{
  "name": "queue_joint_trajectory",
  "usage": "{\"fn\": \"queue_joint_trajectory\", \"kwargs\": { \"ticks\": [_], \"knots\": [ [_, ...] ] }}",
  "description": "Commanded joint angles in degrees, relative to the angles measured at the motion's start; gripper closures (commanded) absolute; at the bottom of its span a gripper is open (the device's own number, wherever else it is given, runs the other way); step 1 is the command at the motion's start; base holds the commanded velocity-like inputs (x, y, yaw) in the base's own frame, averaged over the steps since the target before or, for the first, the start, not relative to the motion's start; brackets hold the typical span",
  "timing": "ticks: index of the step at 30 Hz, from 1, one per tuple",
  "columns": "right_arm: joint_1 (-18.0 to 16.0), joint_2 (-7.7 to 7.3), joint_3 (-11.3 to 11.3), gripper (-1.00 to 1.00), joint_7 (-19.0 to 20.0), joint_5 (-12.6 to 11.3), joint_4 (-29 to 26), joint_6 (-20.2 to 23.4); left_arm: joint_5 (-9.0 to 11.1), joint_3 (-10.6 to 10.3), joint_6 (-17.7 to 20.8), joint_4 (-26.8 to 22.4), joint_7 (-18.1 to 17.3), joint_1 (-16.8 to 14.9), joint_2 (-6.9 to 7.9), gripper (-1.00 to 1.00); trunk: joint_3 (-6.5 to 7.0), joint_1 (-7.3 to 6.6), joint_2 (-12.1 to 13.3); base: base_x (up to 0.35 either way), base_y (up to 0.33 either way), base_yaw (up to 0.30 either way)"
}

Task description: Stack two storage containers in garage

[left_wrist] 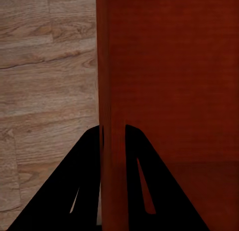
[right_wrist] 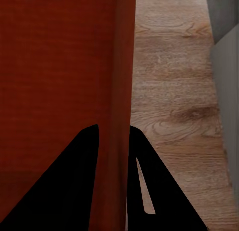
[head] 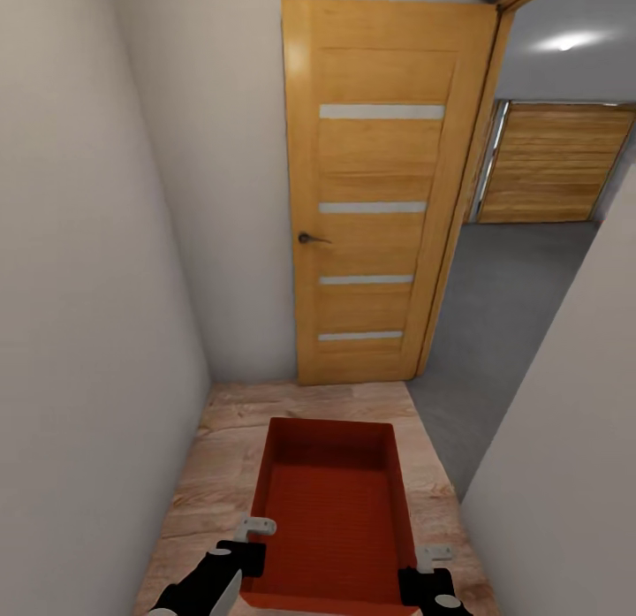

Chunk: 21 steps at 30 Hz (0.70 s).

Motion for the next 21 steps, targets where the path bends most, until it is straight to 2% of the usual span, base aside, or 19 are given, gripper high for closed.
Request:
{"fn": "queue_joint_trajectory", "kwargs": {
  "ticks": [1,21],
  "knots": [
    [-0.1,0.04,-0.3,1.00,-0.2,0.0,-0.3,-0.3,0.5,-1.1,0.3,0.1,0.4,0.1,-0.14,1.00,-0.07,0.04,-0.1,0.323,0.000,-0.158],
    [-0.1,0.04,-0.3,1.00,-0.2,0.0,-0.3,-0.3,0.6,-1.1,0.3,0.1,0.4,0.0,-0.14,1.00,-0.07,0.04,-0.1,0.323,0.000,-0.019]
  ]
}}
